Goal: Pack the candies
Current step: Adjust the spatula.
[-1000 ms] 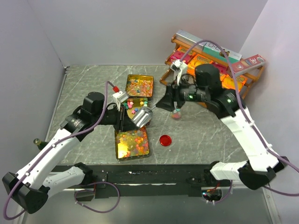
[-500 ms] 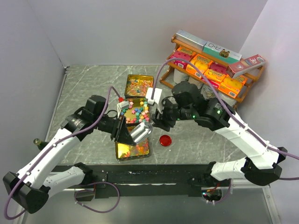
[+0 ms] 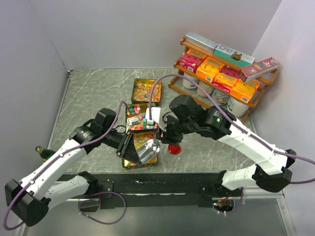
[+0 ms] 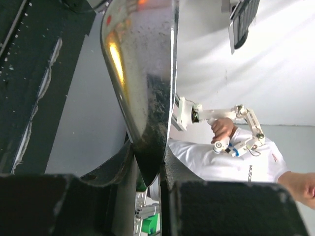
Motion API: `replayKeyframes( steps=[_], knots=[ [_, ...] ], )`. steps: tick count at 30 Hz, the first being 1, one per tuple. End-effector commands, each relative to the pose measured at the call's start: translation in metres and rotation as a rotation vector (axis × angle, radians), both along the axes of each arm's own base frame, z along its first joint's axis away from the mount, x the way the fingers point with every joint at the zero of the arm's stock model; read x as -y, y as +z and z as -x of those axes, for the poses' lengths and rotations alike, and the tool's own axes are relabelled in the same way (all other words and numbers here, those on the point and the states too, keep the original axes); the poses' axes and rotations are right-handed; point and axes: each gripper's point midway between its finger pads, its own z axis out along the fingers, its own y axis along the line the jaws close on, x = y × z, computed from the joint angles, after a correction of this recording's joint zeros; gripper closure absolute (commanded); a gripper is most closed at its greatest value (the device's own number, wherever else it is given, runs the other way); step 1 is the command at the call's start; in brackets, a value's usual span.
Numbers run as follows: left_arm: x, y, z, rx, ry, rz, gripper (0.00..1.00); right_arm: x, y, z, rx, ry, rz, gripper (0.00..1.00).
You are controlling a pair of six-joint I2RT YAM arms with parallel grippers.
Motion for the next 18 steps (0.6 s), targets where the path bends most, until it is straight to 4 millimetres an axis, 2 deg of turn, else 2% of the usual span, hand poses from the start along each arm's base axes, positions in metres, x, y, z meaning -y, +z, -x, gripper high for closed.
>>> replayKeyframes(
  steps=[1, 5, 7, 9, 12, 13, 14, 18],
  knots=[
    [-0.001, 0.022, 0.017, 0.049, -0.099, 0.103, 0.99, -0.004, -0.008, 0.003, 0.006, 0.022, 0.017, 0.46],
    [-0.001, 0.026, 0.02, 0.06, -0.115, 0.106, 0.99, -0.009, -0.021, 0.005, -0.013, 0.031, 0.048, 0.53],
    [-0.001, 0.026, 0.02, 0.064, -0.116, 0.109, 0.99, -0.013, -0.021, 0.006, -0.017, 0.039, 0.035, 0.63],
    [-0.001, 0.027, 0.021, 0.065, -0.117, 0.111, 0.99, -0.015, -0.022, 0.009, -0.029, 0.05, 0.028, 0.68],
    [-0.001, 0.028, 0.023, 0.072, -0.127, 0.118, 0.99, -0.017, -0.027, 0.011, -0.03, 0.059, 0.027, 0.67],
    [-0.001, 0.028, 0.023, 0.071, -0.127, 0.116, 0.99, -0.017, -0.029, 0.011, -0.028, 0.058, 0.033, 0.64],
    [-0.001, 0.028, 0.023, 0.069, -0.13, 0.115, 0.99, -0.017, -0.034, 0.011, -0.026, 0.054, 0.045, 0.56],
    [-0.001, 0.029, 0.025, 0.066, -0.138, 0.118, 0.99, -0.018, -0.044, 0.009, -0.009, 0.03, 0.069, 0.5]
  ],
)
